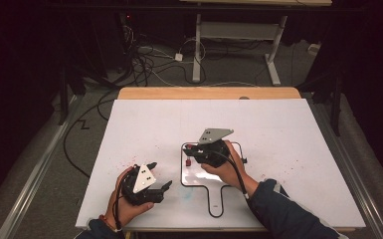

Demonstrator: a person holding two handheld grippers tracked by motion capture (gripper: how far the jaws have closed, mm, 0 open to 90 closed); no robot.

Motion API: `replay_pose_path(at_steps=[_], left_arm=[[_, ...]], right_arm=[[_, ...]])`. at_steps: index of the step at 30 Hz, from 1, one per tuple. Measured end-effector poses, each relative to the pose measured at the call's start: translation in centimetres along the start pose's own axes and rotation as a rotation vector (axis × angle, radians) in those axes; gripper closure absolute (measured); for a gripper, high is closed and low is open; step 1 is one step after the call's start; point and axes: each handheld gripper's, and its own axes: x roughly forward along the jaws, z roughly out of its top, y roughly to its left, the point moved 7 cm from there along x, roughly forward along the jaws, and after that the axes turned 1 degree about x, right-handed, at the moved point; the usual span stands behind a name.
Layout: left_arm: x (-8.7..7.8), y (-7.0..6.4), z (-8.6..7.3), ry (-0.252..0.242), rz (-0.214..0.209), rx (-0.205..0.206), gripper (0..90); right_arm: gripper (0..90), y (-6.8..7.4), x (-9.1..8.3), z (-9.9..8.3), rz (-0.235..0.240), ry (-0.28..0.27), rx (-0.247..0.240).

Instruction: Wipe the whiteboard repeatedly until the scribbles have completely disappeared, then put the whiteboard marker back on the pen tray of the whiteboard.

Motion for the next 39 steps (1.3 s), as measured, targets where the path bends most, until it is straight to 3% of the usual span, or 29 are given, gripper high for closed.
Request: replay_pose_path(at_steps=[2,4,6,9,11,13,15,16,20,22,26,32,35,39], left_arm=[[0.1,0.1,0.0,-0.003,0.006,0.008,23.4],[0.1,0.1,-0.1,0.000,0.007,0.005,23.4],[0.2,0.2,-0.2,0.009,0.002,-0.006,23.4],[0.4,0.3,-0.2,0.011,0.000,-0.014,23.4],[0.4,0.3,-0.2,0.011,-0.001,-0.016,23.4],[0.5,0.2,-0.2,0.013,-0.004,-0.017,23.4],[0.5,0.1,-0.2,0.016,-0.006,-0.013,23.4],[0.5,0.1,-0.2,0.016,-0.007,-0.011,23.4],[0.4,0.2,-0.3,0.013,-0.010,-0.013,23.4],[0.5,0.3,-0.3,0.013,-0.011,-0.016,23.4],[0.5,0.2,-0.3,0.015,-0.016,-0.016,23.4],[0.5,0.0,-0.3,0.019,-0.017,-0.004,23.4],[0.5,0.1,-0.3,0.021,-0.014,-0.002,23.4],[0.6,0.1,-0.4,0.029,-0.008,-0.005,23.4]], right_arm=[[81.5,-1.1,-0.1,-0.1,-0.051,0.000,-0.007],[81.5,-2.0,-0.2,-0.2,-0.079,-0.003,0.024],[81.5,-2.0,-0.3,-0.3,-0.065,-0.007,0.038],[81.5,-0.5,-0.1,-0.2,0.025,-0.021,0.062],[81.4,0.6,0.0,-0.1,0.046,-0.015,0.040],[81.5,0.9,0.3,0.1,0.030,-0.019,-0.002],[81.5,0.4,0.8,0.3,0.000,-0.027,-0.009],[81.5,-0.1,1.0,0.4,-0.025,-0.037,-0.010],[81.5,-1.3,1.8,0.5,-0.052,-0.095,0.032],[81.5,-1.2,2.1,0.6,-0.035,-0.110,0.041],[81.5,0.0,1.7,0.5,0.027,-0.079,0.039],[81.5,1.2,0.0,-0.1,0.046,-0.032,0.035],[81.4,1.4,-2.0,-0.2,0.055,-0.074,0.036],[81.3,0.5,-6.8,0.4,0.024,-0.153,0.032]])
